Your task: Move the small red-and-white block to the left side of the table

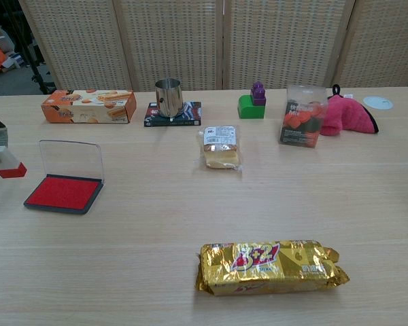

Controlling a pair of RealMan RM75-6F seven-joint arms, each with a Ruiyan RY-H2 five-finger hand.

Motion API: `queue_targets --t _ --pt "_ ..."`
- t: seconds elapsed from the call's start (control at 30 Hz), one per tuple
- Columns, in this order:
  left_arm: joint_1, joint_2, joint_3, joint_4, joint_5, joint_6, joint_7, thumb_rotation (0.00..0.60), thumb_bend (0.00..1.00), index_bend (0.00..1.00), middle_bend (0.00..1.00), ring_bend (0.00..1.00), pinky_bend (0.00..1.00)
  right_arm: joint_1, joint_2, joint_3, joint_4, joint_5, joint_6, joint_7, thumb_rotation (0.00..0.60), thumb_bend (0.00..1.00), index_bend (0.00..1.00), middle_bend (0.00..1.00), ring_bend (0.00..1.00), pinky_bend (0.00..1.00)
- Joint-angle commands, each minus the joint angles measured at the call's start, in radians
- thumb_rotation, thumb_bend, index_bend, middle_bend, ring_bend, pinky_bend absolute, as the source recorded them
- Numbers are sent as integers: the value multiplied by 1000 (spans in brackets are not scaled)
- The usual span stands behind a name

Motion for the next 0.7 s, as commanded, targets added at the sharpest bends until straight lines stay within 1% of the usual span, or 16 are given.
queue_targets --t 0.03,0.2,0.43,0.53,0.7 --pt "21 -6 17 76 16 -65 -45 600 391 653 1000 1000 1000 1 -6 -1 -1 3 -4 -16 600 0 0 0 0 0" --pt "31 -20 34 158 43 -146 -83 600 389 653 1000 1000 1000 0 -18 -4 -8 3 -5 -50 600 0 0 0 0 0" --pt "45 -37 37 206 86 -181 -129 600 389 653 1000 1000 1000 -1 -29 -4 -10 11 -9 -81 600 0 0 0 0 0" --pt "51 -48 31 221 105 -182 -149 600 391 653 1000 1000 1000 -2 -32 -2 -11 14 -7 -88 600 0 0 0 0 0" --pt "47 -69 39 239 112 -181 -154 600 391 652 1000 1000 1000 -2 -29 0 -12 19 -7 -79 600 0 0 0 0 0"
